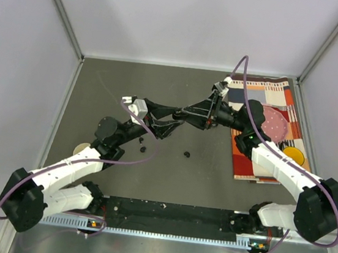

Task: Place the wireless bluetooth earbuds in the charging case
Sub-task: Pick up the charging case at the center of the board.

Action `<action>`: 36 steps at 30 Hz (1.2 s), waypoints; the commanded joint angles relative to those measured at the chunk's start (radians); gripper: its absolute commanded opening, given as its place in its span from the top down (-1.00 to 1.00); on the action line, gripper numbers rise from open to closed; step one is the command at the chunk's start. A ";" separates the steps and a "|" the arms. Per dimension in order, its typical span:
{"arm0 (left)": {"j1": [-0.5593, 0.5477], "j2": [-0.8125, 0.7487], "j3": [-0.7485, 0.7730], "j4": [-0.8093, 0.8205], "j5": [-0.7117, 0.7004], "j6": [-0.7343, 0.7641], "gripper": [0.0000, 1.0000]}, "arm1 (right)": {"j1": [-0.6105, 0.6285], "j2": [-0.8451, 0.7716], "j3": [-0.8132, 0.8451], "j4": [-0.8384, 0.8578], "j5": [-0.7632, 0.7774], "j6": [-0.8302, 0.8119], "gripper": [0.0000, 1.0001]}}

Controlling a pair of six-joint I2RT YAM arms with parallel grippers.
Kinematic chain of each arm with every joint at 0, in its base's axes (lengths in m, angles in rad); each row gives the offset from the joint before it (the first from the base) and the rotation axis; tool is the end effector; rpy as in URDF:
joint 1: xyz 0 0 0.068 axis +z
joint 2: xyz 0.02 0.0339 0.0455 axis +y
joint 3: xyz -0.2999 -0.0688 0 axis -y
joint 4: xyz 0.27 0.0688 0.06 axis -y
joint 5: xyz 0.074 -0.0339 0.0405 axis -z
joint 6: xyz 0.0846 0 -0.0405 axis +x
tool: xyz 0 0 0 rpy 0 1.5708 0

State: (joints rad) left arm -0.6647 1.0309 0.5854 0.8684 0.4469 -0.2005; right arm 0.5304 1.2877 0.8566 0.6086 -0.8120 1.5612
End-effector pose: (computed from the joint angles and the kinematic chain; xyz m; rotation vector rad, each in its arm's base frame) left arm 0.1918 -0.1968 0.3702 0.6765 1.0553 -1.0108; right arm 0.2594 0.2233 0.3665 0.0782 1.9198 2.1360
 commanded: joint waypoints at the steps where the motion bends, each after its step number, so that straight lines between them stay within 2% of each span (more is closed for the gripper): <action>1: -0.010 0.008 0.040 0.035 -0.010 0.015 -0.07 | 0.013 -0.005 0.018 0.071 -0.013 0.016 0.72; 19: -0.026 0.017 0.067 -0.009 -0.014 0.038 -0.08 | 0.010 -0.004 0.010 0.117 -0.024 0.043 0.72; 36: -0.039 0.026 0.088 -0.012 -0.040 0.046 -0.18 | 0.011 0.007 0.005 0.126 -0.030 0.048 0.72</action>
State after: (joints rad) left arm -0.6968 1.0500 0.6285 0.8207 0.4210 -0.1623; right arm 0.5304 1.2934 0.8566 0.6720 -0.8364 1.6020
